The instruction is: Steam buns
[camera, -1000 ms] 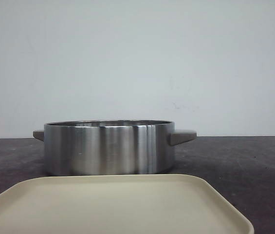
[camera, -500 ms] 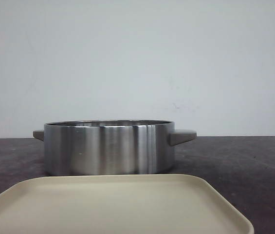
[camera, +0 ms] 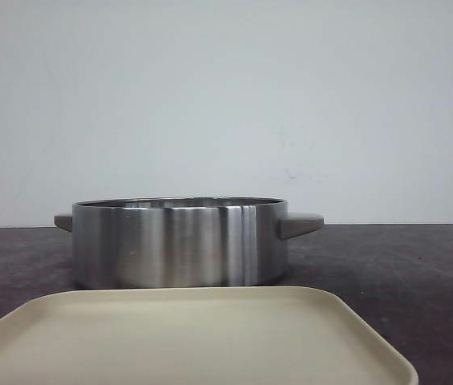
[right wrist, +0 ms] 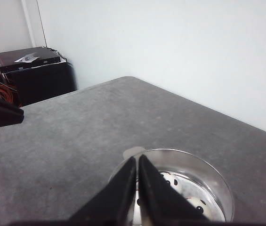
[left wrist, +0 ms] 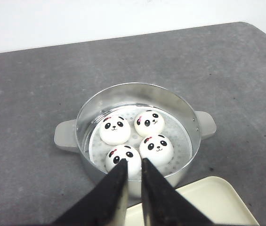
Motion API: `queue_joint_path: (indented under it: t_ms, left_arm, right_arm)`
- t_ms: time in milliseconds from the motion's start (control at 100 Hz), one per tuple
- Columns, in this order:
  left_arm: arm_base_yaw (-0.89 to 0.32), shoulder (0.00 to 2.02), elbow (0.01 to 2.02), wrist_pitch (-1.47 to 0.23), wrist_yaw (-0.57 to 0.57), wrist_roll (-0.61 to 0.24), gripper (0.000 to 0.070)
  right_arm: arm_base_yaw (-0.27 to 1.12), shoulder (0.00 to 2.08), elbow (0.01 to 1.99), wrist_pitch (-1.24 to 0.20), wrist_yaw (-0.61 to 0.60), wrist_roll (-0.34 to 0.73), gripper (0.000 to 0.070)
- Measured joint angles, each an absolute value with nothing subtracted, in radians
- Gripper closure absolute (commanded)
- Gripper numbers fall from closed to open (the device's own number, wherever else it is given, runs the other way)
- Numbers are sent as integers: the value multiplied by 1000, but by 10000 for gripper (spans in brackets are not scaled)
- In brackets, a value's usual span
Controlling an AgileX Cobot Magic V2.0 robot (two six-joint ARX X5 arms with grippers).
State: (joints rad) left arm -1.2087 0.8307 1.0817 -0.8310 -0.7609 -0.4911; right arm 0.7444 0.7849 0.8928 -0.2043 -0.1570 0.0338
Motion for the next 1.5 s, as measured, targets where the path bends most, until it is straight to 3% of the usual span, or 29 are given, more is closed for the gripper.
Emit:
queue_joint_path:
  t_ms: [360, 600, 720, 920, 1150, 1410, 1500]
  left_arm:
    - [-1209, 831, 1082, -831, -761, -491, 700]
    - [-1209, 831, 1082, -831, -761, -492, 700]
    - [-1209, 831, 1082, -831, -761, -492, 700]
    - [-1209, 831, 1082, -831, -761, -493, 700]
    - [-1209, 831, 1082, -831, -761, -493, 700]
    - [-1209, 831, 1082, -831, -761, -493, 700]
    - [-1209, 831, 1082, -831, -761, -493, 700]
  right_arm:
    - [743, 746, 893, -224, -146, 34, 693]
    - [605, 673, 872, -307, 38, 34, 693]
    - [480, 606, 743, -241, 46, 34, 693]
    - [295, 421, 410, 11, -25, 34, 693]
    - [144, 177, 134, 9, -105, 34, 693]
    - [51, 68, 20, 8, -105, 41, 693]
    - [39, 39, 14, -73, -106, 43, 693]
